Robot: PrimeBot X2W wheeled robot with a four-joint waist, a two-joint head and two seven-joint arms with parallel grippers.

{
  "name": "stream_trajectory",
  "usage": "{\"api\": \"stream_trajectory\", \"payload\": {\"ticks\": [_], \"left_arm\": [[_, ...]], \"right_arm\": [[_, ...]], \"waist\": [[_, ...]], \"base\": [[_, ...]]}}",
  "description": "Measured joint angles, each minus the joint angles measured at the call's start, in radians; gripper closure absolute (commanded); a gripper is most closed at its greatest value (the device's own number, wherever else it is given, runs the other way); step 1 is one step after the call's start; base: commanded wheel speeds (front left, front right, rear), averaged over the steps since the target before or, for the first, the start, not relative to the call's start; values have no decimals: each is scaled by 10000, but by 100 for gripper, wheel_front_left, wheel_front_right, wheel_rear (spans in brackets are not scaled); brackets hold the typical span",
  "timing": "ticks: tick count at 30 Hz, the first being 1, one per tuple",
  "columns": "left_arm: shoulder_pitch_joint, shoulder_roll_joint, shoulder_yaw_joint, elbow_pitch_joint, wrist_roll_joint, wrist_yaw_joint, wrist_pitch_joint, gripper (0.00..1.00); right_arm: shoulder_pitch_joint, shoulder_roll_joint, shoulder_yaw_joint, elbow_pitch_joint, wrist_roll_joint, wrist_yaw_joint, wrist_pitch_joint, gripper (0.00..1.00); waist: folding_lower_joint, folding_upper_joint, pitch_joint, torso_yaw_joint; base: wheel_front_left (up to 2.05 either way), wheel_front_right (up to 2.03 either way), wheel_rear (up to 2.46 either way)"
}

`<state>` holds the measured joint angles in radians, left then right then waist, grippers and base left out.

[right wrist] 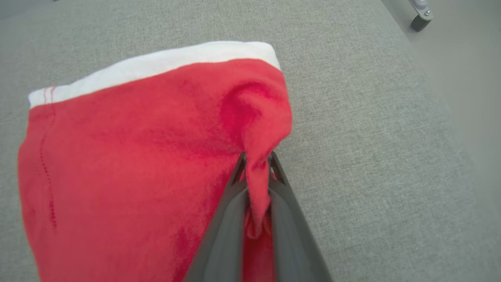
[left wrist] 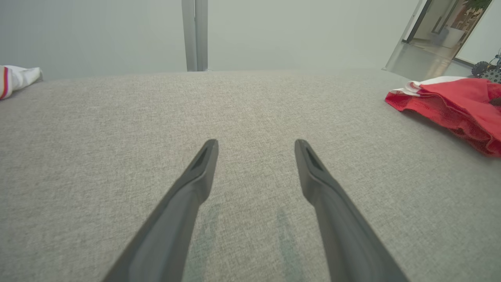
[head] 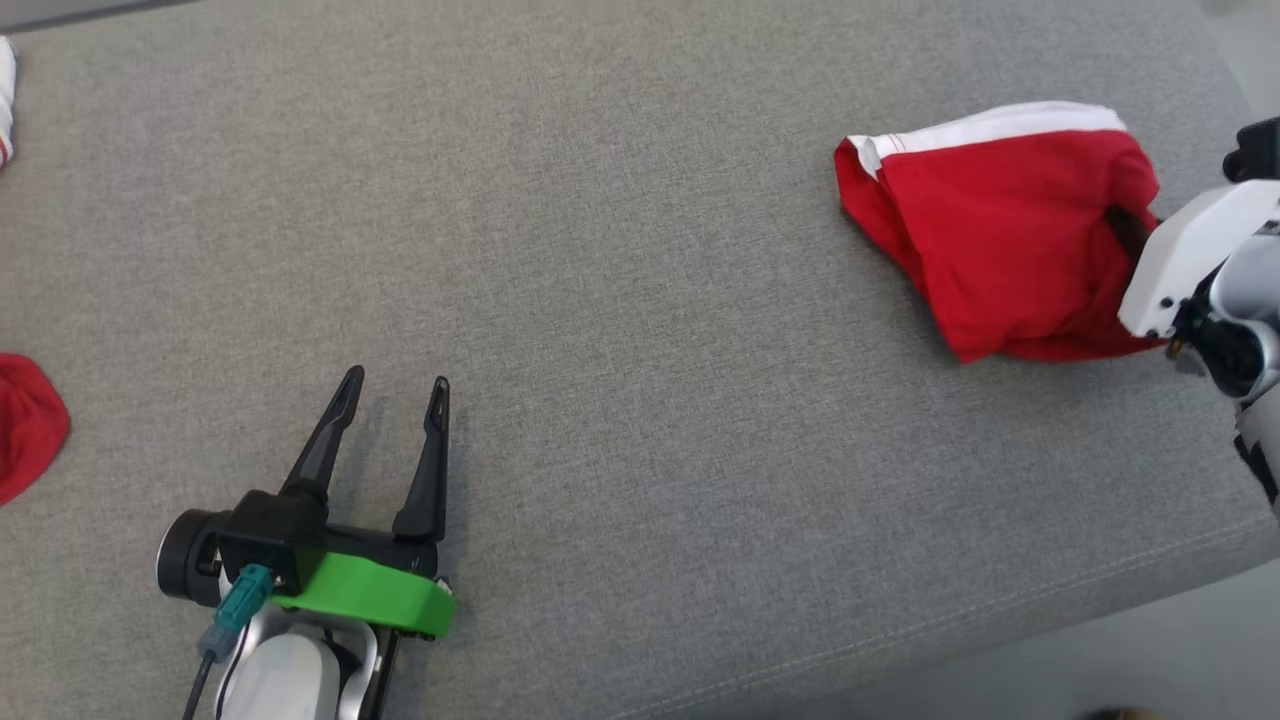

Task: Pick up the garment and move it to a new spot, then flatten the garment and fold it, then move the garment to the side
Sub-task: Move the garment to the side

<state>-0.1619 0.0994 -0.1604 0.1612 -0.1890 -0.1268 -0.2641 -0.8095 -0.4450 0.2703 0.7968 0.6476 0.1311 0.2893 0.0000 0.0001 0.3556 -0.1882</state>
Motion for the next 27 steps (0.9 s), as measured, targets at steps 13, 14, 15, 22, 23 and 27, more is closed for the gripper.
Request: {"api": "stream_trajectory", "payload": {"ticks": [13, 14, 15, 22, 23, 27], "left_arm": [[44, 174, 242, -159, 52, 10, 0, 0], [69, 165, 280, -186, 50, 13, 0, 0], [95, 161, 305, -199, 50, 33, 2, 0], [172, 56, 443, -253, 48, 36, 0, 0], [196, 36, 445, -253, 48, 35, 0, 0], [240, -27, 529, -261, 48, 35, 0, 0]], "right_arm": [[-1715, -1346, -633, 1885, -1618, 6, -178, 100], [-1765, -1402, -706, 2079, -1718, 4, -176, 100], [-1815, -1452, -802, 2266, -1812, 4, -176, 100], [-1996, -1576, -1461, 3498, -2514, 6, -535, 71], [-2014, -1611, -1578, 3651, -2619, 6, -679, 1], [-2047, -1603, -1822, 4111, -3162, 6, -1269, 0]], "waist": [[0, 0, 729, 819], [0, 0, 751, 920], [0, 0, 771, 1019], [0, -1, 813, 1457], [0, 0, 781, 1474], [0, 0, 593, 1477]], "base": [[0, 0, 0], [0, 0, 0], [0, 0, 0], [0, 0, 0], [0, 0, 0], [0, 0, 0]]}}
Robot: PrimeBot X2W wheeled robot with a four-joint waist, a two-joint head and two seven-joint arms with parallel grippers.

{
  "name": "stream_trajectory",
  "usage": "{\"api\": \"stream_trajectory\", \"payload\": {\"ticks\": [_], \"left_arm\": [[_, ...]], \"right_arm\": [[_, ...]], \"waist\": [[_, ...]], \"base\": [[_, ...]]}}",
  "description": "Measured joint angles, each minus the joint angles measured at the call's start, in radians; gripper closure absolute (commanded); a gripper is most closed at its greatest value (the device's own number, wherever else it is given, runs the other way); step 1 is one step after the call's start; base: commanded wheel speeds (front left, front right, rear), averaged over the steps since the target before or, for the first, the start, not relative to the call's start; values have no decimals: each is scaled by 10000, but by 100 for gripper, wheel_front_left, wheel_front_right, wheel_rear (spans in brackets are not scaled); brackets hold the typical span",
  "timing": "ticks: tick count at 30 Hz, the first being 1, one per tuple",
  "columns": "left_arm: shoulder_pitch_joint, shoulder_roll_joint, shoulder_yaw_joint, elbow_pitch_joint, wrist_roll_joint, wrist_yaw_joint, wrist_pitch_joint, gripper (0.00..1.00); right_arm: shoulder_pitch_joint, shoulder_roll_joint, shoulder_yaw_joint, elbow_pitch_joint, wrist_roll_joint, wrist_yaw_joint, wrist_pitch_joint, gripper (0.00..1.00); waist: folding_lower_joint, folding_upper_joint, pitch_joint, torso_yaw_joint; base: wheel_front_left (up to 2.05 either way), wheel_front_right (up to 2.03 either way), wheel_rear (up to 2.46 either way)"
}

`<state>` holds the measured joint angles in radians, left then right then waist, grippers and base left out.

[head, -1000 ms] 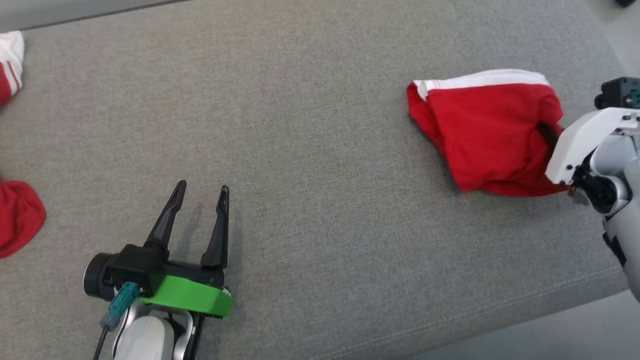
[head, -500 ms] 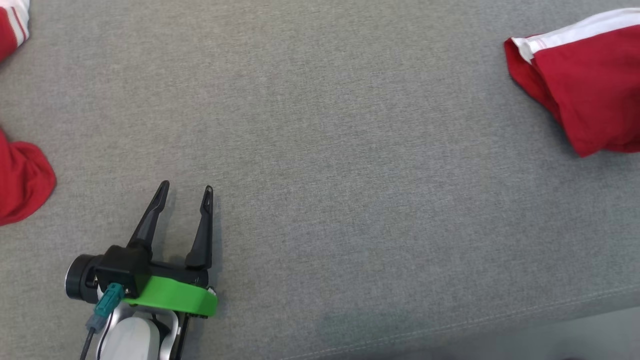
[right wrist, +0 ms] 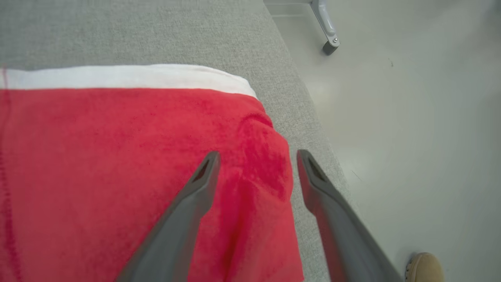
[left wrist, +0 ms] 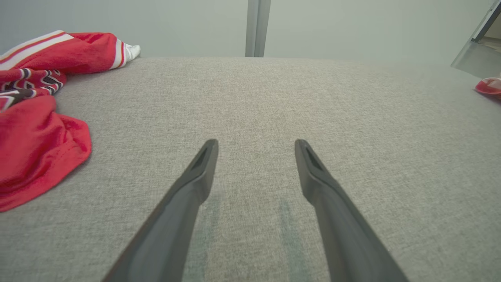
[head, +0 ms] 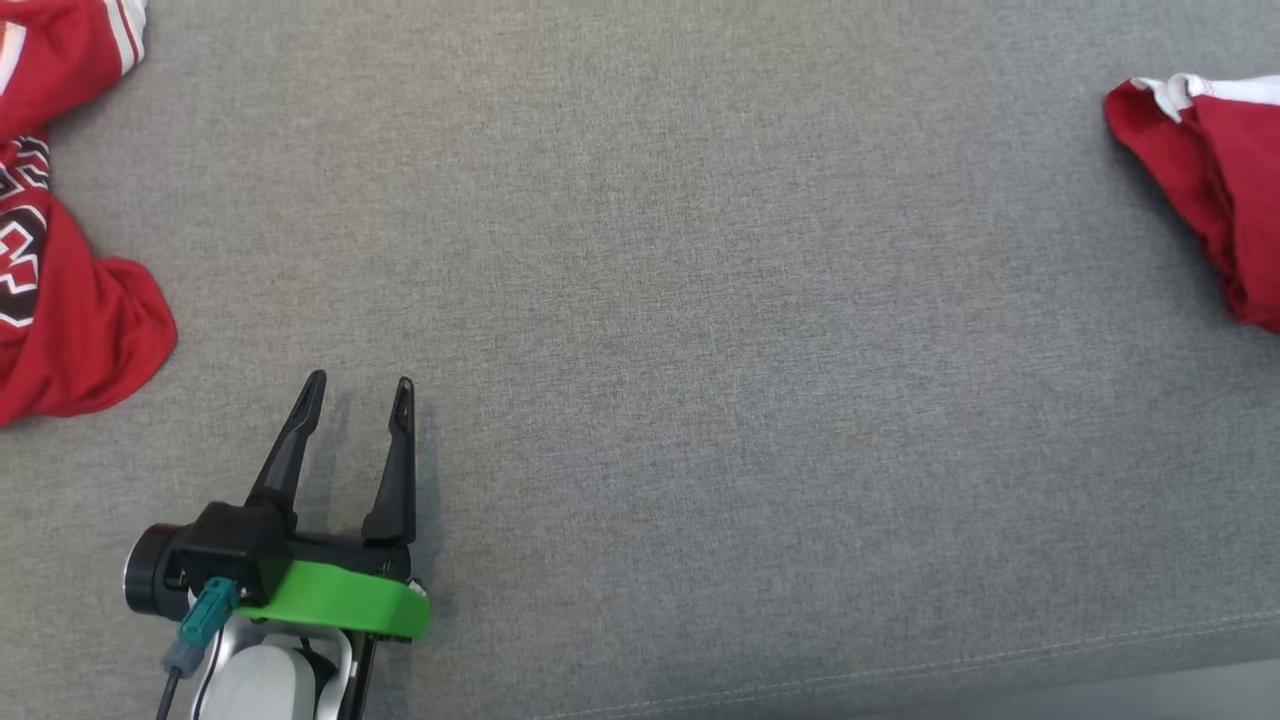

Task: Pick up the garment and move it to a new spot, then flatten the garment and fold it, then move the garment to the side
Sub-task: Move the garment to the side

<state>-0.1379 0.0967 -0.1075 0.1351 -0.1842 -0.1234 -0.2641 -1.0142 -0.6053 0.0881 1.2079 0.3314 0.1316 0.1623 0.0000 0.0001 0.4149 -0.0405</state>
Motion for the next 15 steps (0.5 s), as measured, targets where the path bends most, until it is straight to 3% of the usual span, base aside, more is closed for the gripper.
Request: {"api": "stream_trajectory", "payload": {"ticks": [6, 12, 15], "left_arm": [[183, -59, 232, -35, -33, 0, 2, 0], [642, -190, 635, 8, -209, 4, 0, 0], [921, -251, 930, 8, -428, 63, 0, 0]], "right_arm": [[18, 458, -334, -368, 31, 0, -1363, 0], [1298, 380, -2, -2040, 255, 0, -3260, 0], [2265, 449, 84, -3143, 811, -2, -3557, 0]], "waist": [[0, 0, -482, -32], [0, 0, -1282, 17], [0, 0, -1751, 83]], "base": [[0, 0, 0], [0, 0, 0], [0, 0, 0]]}}
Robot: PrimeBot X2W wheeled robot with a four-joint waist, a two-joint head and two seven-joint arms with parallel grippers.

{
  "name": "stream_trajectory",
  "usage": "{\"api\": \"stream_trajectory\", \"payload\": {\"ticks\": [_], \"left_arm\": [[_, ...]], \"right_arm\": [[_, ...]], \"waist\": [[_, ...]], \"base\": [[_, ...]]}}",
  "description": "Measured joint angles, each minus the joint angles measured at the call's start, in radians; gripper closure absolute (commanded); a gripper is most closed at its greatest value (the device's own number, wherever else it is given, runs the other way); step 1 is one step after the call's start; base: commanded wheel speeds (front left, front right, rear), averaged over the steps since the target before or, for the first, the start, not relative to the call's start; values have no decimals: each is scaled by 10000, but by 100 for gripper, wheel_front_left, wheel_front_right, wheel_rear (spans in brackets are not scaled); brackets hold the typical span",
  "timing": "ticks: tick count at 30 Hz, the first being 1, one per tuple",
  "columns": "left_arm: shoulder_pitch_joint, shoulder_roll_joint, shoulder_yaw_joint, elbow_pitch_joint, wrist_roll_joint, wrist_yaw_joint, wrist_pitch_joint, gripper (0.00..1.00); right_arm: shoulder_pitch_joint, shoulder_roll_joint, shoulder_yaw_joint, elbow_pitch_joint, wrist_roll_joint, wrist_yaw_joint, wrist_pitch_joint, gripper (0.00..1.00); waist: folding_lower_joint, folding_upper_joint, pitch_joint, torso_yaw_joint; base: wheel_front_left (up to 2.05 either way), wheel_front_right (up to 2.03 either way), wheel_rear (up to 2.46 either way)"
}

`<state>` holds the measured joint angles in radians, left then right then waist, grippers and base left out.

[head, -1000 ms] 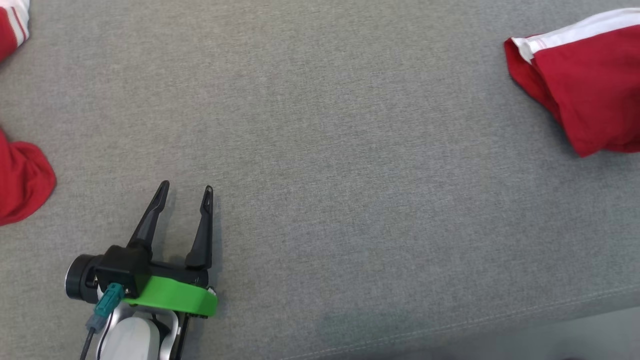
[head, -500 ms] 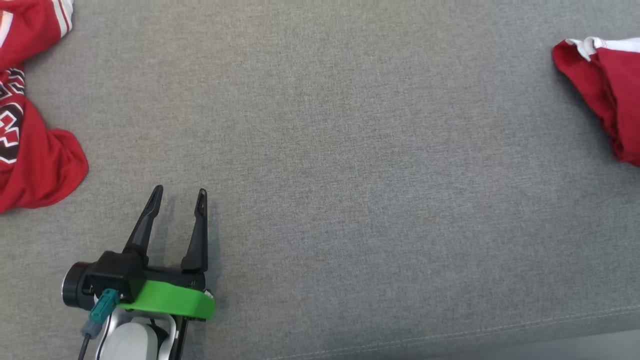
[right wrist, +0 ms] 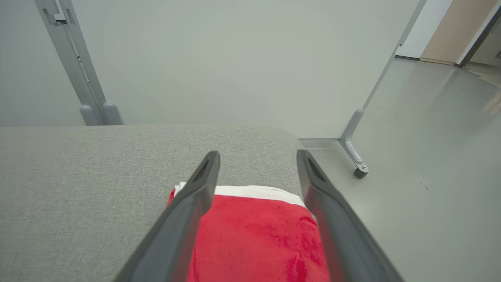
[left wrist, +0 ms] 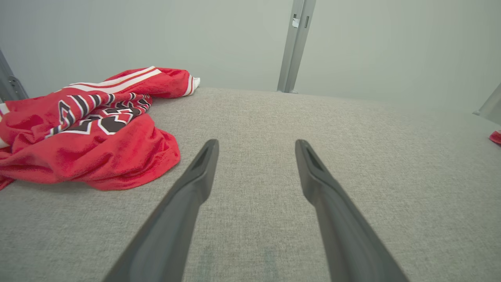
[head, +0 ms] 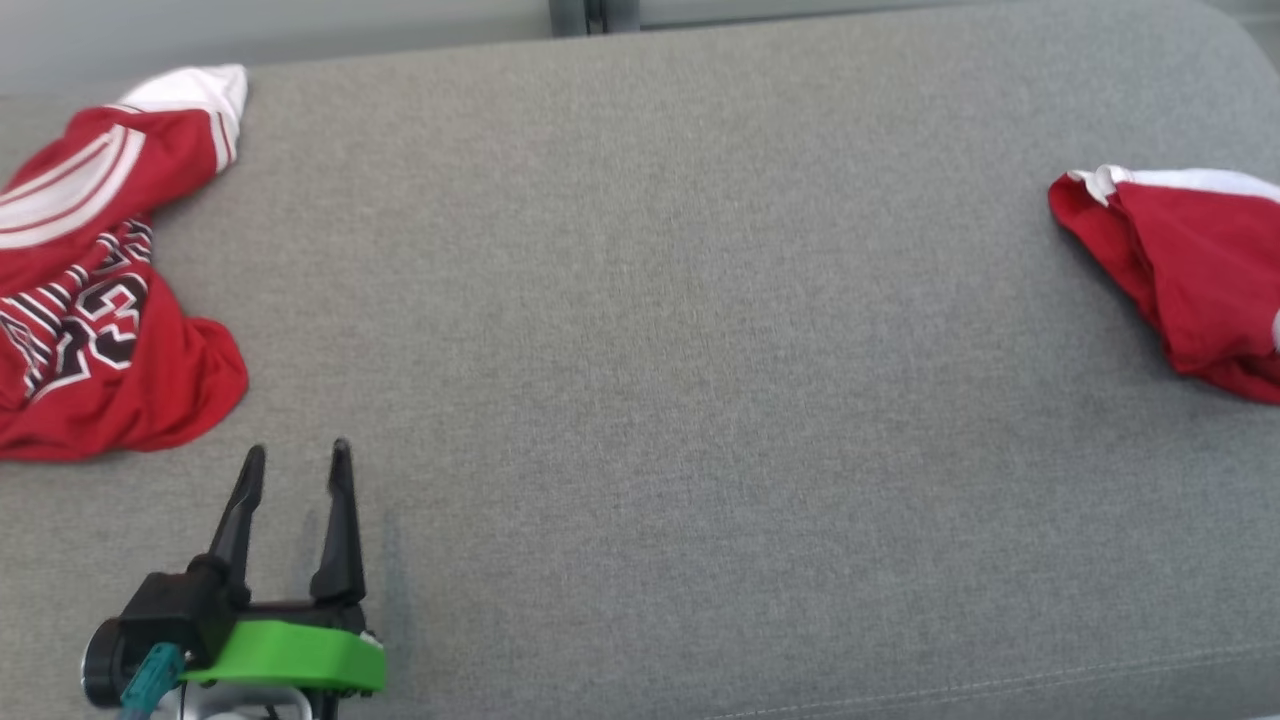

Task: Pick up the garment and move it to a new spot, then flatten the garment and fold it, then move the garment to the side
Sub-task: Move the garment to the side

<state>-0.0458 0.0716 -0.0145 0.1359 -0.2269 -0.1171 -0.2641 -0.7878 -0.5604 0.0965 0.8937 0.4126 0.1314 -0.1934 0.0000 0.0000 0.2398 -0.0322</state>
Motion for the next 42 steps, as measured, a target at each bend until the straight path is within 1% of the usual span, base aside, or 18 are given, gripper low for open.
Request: {"api": "stream_trajectory", "payload": {"ticks": [3, 5, 7, 12, 14, 15, 18, 23, 25, 28, 33, 42], "left_arm": [[365, -27, 343, -29, -104, 90, 0, 0], [633, -50, 483, -21, -132, 115, 0, 0], [795, -67, 562, 71, -142, 115, 0, 0], [1107, -113, 792, 443, -217, 219, 0, 0], [1178, -104, 844, 640, -201, 253, 0, 0], [1259, -69, 825, 890, -161, 242, 0, 0], [1404, 25, 825, 1208, -65, 188, 0, 0], [1587, 38, 988, 1342, 23, 117, 0, 0], [1586, 12, 966, 1290, 33, 82, 0, 0], [1582, -33, 846, 1260, 56, 15, 0, 0], [1537, -94, 665, 1377, 86, -59, 0, 0], [1461, -140, 545, 1588, 94, -104, 0, 0]], "right_arm": [[1360, 21, 230, -1289, 65, 2, -205, 0], [2175, 48, 176, -2182, -163, 2, -355, 0], [3025, 278, 25, -3010, -422, 0, -447, 0], [5304, 1423, -552, -4692, -1415, 2, -591, 0], [5973, 2042, -849, -5219, -1862, 2, -639, 0], [6693, 2594, -1018, -5599, -2376, 2, -658, 0], [7671, 3290, -1068, -5983, -3030, 2, -681, 0], [8298, 4113, -1256, -6903, -3802, 2, -685, 0], [8426, 4405, -1503, -7279, -3904, 2, -686, 0], [8554, 4669, -1941, -7614, -4065, 2, -692, 0], [8696, 4851, -2412, -7609, -4242, 2, -692, 0], [8694, 4895, -2533, -7486, -4297, 2, -692, 0]], "waist": [[0, 0, -481, 97], [0, 0, -791, 176], [0, 0, -1074, 270], [0, 0, -1688, 590], [0, 0, -1888, 738], [0, 0, -2087, 871], [0, 0, -2377, 1035], [-1, 0, -2708, 1127], [-1, 0, -2722, 1079], [-1, 0, -2699, 970], [-1, 0, -2699, 810], [0, 0, -2729, 775]], "base": [[0, 0, 0], [0, 0, 0], [0, 0, 0], [0, 0, 0], [0, 0, 0], [0, 0, 0], [0, 0, 0], [0, 0, 0], [0, 0, 0], [0, 0, 0], [0, 0, 0], [0, 0, 0]]}}
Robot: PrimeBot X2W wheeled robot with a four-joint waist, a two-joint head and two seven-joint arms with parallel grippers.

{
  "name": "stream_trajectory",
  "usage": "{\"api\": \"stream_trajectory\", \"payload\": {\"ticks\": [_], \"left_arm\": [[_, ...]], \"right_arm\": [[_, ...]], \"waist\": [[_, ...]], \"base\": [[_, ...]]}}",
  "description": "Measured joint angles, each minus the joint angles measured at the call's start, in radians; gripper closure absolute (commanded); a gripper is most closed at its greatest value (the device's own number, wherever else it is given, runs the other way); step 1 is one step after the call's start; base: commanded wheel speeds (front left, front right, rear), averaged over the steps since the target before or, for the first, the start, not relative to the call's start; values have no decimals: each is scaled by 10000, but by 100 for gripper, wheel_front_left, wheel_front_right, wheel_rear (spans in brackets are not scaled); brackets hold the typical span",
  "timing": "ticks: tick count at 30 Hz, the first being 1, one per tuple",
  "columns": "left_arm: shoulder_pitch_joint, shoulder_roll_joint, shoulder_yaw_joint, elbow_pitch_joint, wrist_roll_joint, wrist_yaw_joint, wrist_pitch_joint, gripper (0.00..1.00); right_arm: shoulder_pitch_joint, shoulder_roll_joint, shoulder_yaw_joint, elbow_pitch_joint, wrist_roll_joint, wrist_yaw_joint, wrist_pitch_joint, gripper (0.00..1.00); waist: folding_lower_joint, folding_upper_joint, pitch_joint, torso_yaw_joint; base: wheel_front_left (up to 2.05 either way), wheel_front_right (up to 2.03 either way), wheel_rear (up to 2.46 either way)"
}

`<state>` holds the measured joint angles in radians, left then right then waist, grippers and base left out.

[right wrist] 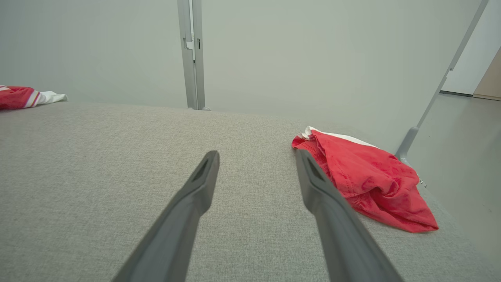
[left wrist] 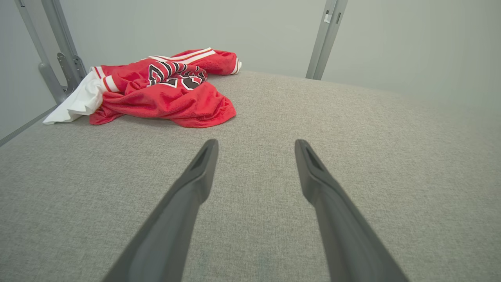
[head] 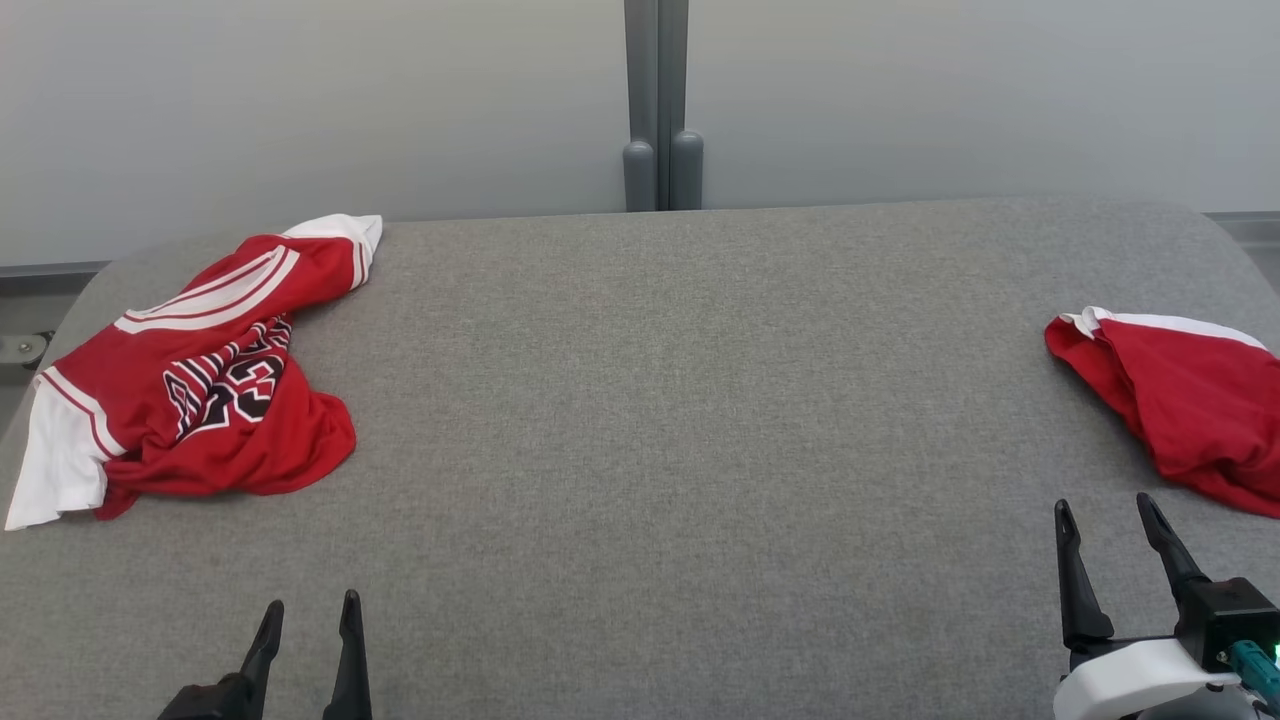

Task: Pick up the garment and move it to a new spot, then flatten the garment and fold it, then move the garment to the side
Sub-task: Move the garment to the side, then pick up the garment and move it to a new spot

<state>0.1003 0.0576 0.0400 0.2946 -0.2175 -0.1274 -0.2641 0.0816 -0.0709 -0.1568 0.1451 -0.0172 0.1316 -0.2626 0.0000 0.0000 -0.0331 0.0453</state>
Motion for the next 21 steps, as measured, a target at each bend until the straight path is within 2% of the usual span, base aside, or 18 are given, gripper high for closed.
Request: {"api": "stream_trajectory", "payload": {"ticks": [16, 21], "left_arm": [[1, -2, 67, 33, 15, -13, 0, 0], [-50, -2, -15, 94, 21, -15, 0, 0]], "right_arm": [[-2, 15, -38, 0, 33, 0, 0, 0], [6, 29, 102, -29, 21, 0, 0, 0]], "waist": [[0, 0, 26, 156], [0, 0, 49, 409]], "base": [[0, 0, 0], [0, 0, 0]]}}
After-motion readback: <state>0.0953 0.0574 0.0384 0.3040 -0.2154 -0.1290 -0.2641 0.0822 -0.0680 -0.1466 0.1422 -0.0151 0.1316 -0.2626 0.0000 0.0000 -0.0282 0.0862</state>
